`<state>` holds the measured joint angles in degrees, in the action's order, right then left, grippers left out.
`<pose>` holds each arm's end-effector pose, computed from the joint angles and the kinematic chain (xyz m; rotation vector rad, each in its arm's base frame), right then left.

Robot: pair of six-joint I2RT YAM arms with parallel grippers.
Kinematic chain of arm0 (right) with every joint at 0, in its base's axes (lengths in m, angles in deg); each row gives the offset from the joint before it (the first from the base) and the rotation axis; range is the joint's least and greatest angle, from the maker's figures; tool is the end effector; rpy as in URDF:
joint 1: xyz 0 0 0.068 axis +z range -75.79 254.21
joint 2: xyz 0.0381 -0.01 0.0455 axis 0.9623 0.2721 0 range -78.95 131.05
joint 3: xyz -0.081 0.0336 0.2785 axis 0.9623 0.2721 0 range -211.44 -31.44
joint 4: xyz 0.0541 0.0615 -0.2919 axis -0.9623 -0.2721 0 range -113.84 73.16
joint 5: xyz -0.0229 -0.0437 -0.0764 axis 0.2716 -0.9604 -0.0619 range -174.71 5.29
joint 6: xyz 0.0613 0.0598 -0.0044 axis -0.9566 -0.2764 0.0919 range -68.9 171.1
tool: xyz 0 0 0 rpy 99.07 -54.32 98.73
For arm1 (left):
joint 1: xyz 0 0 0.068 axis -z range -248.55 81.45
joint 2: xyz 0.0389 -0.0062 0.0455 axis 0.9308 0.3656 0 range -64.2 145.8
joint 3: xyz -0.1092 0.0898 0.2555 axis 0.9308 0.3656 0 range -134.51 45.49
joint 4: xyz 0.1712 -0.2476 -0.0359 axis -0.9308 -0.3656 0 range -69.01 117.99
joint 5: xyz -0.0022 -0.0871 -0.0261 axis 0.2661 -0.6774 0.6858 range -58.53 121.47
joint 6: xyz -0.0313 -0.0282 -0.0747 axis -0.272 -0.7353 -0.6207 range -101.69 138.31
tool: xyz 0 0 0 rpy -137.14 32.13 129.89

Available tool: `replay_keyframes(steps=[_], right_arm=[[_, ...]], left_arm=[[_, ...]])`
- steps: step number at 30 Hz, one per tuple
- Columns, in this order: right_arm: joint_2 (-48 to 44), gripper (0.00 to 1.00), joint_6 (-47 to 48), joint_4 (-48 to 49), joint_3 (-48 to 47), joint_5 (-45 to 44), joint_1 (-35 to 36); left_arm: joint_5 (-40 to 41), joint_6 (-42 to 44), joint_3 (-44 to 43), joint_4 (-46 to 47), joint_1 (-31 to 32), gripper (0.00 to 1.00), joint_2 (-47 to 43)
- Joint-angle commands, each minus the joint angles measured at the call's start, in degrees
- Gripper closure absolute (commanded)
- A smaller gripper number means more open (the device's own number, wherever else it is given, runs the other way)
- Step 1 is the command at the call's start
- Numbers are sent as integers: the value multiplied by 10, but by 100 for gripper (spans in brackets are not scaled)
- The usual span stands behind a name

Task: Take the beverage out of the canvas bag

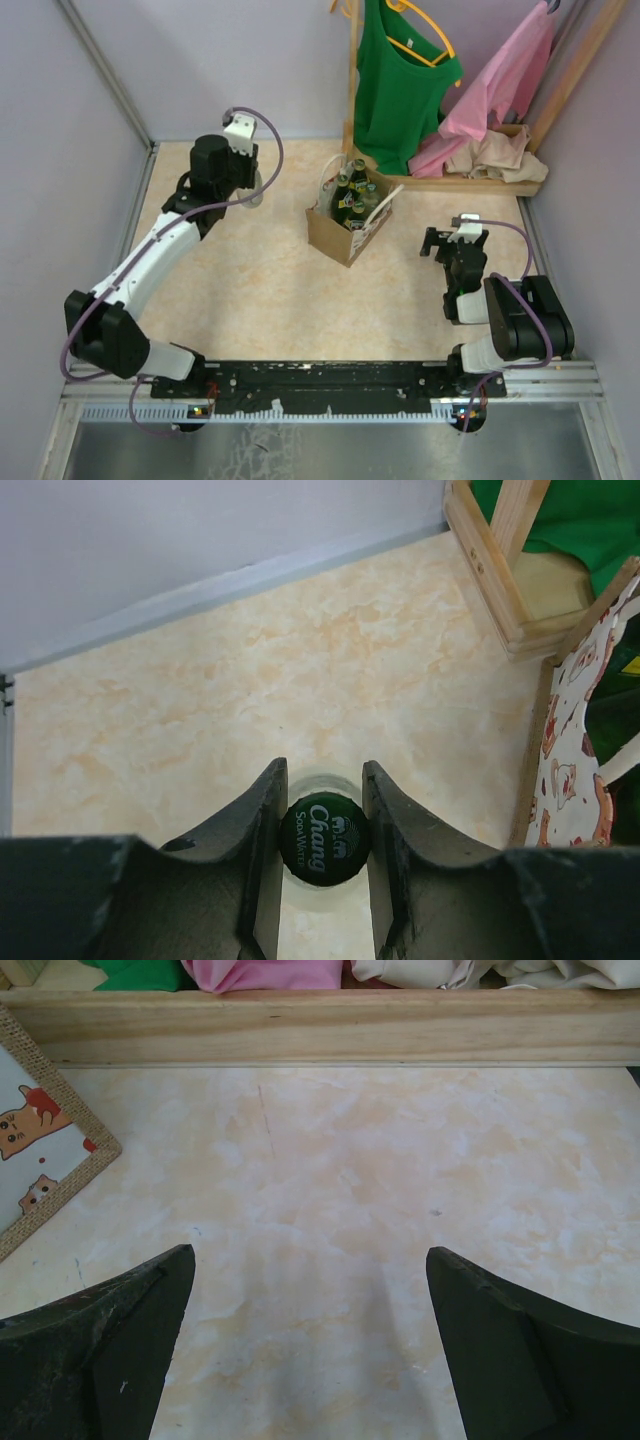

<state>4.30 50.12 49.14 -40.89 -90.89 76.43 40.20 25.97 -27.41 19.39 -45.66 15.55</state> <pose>0.2728 0.0025 0.1141 0.0617 1.7055 -0.0505 0.3795 -0.1477 0.3783 0.3805 1.7976 -0.0461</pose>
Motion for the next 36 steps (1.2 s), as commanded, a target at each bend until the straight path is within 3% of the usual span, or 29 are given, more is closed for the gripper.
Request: replay_keyframes(steps=[1,14,27,29,36], right_arm=[[-3,1,11,28,-16,-1,0],[-3,1,11,27,-16,-2,0],[-3,1,11,28,-16,-2,0],[-3,1,11,28,-16,-2,0],[-3,1,11,28,-16,-2,0]], left_arm=[[-23,-10,17,172,-1,100,12],[-64,-74,17,221,-26,100,127],[-85,-101,28,229,-39,99,170],[-86,-104,33,231,-39,95,171],[-89,-110,46,227,-39,53,167]])
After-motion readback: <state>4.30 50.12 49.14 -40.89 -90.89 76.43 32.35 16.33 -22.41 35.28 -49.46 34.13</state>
